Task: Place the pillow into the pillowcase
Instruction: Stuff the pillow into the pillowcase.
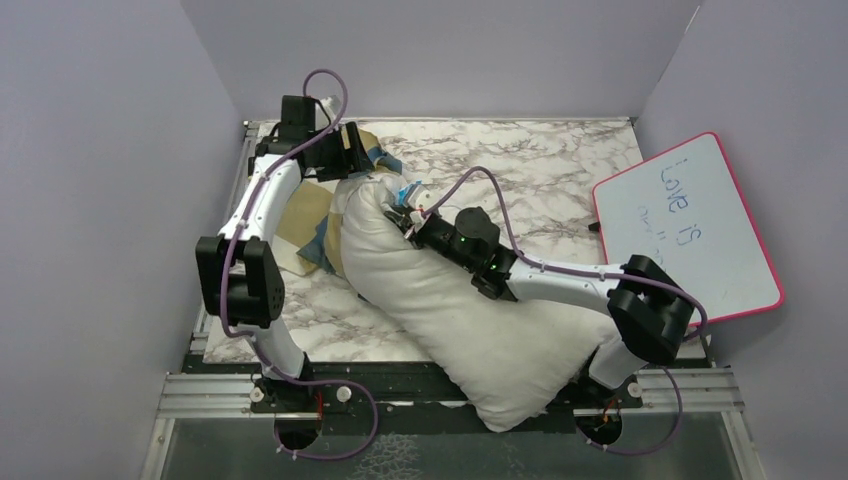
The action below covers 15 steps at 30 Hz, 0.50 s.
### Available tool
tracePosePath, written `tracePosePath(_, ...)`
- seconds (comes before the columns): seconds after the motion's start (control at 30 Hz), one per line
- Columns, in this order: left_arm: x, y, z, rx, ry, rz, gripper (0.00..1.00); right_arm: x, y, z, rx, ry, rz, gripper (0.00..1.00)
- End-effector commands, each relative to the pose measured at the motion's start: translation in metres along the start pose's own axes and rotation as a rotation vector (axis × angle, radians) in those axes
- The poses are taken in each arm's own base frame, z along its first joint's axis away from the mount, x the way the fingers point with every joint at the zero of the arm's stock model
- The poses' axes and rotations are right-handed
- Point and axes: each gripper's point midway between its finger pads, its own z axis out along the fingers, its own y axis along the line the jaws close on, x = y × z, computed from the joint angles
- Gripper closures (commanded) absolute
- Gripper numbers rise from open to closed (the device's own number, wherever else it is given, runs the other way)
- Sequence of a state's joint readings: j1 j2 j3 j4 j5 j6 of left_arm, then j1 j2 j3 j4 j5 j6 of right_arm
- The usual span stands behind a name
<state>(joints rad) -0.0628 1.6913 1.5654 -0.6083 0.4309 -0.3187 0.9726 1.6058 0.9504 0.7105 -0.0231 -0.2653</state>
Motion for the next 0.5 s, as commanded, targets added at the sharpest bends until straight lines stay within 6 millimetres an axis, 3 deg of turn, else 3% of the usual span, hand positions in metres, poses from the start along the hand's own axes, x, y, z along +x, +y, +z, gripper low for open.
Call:
tracePosePath(0.0,0.038,0.003,0.035,-0.018,0.173,0.076,0.23,0.07,0.047,-0.019,-0.115,0.226,0.024,1.0)
tracePosePath(0.1,0.063,-0.014,0.055,0.007,0.258,0.112,0.24,0.07,0.051,-0.02,-0.118,0.224,0.026,1.0)
tracePosePath(0.13,0.067,-0.018,0.059,0.006,0.271,0.119,0.35,0.07,0.051,-0.021,-0.119,0.225,0.026,1.0)
tracePosePath(0.2,0.057,-0.025,0.062,0.002,0.246,0.119,0.81,0.073,0.052,-0.022,-0.116,0.235,0.03,1.0)
tracePosePath(0.23,0.042,-0.033,0.06,0.011,0.209,0.117,0.97,0.074,0.051,-0.023,-0.111,0.239,0.037,1.0)
tracePosePath(0.27,0.023,-0.044,0.056,0.028,0.162,0.119,1.0,0.075,0.051,-0.026,-0.104,0.245,0.045,1.0)
tracePosePath(0.4,-0.066,-0.12,0.02,0.23,-0.074,0.12,1.0,0.085,0.024,-0.03,-0.034,0.263,0.073,1.0)
tracePosePath(0.47,-0.091,-0.158,-0.002,0.371,-0.144,0.122,1.0,0.078,0.02,-0.025,-0.059,0.241,0.071,1.0)
